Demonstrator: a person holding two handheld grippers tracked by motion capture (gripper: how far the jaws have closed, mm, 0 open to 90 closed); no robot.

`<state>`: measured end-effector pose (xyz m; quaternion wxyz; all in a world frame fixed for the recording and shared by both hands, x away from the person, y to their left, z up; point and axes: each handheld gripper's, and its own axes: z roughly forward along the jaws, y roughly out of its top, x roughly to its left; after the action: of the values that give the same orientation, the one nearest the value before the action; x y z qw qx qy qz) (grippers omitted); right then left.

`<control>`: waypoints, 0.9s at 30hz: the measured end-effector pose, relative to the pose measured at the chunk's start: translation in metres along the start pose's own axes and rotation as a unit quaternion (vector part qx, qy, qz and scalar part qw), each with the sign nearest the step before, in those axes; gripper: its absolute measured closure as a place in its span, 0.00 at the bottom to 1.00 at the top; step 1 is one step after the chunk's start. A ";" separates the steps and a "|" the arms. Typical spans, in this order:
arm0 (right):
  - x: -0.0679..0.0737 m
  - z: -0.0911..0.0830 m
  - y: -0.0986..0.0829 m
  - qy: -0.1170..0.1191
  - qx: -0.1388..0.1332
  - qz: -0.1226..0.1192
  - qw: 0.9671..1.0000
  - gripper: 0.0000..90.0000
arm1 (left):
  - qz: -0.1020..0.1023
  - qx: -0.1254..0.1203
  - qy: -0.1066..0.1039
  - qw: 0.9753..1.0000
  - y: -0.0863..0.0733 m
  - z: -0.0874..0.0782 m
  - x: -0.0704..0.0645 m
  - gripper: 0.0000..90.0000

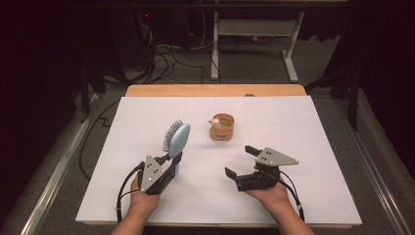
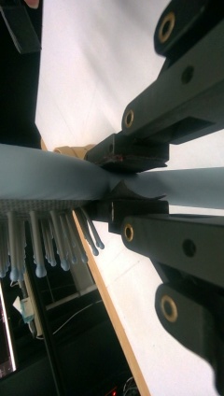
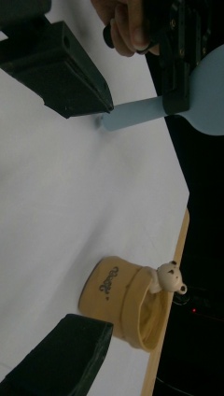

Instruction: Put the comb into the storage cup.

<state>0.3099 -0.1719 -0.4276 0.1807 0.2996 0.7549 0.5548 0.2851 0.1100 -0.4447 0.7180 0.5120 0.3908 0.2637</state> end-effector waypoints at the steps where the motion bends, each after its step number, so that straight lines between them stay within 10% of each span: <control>1: 0.002 0.002 0.003 0.001 -0.002 0.000 1.000 0.00 | 0.004 0.002 -0.001 1.000 0.000 0.000 -0.001 0.86; 27: 0.029 0.028 0.036 0.047 -0.037 -0.003 0.998 0.00 | -0.001 0.014 -0.034 0.999 -0.021 0.017 -0.034 0.86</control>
<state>0.3140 -0.1245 -0.4005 0.1574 0.2645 0.7424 0.5951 0.2795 0.0674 -0.4516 0.7241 0.5304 0.3697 0.2401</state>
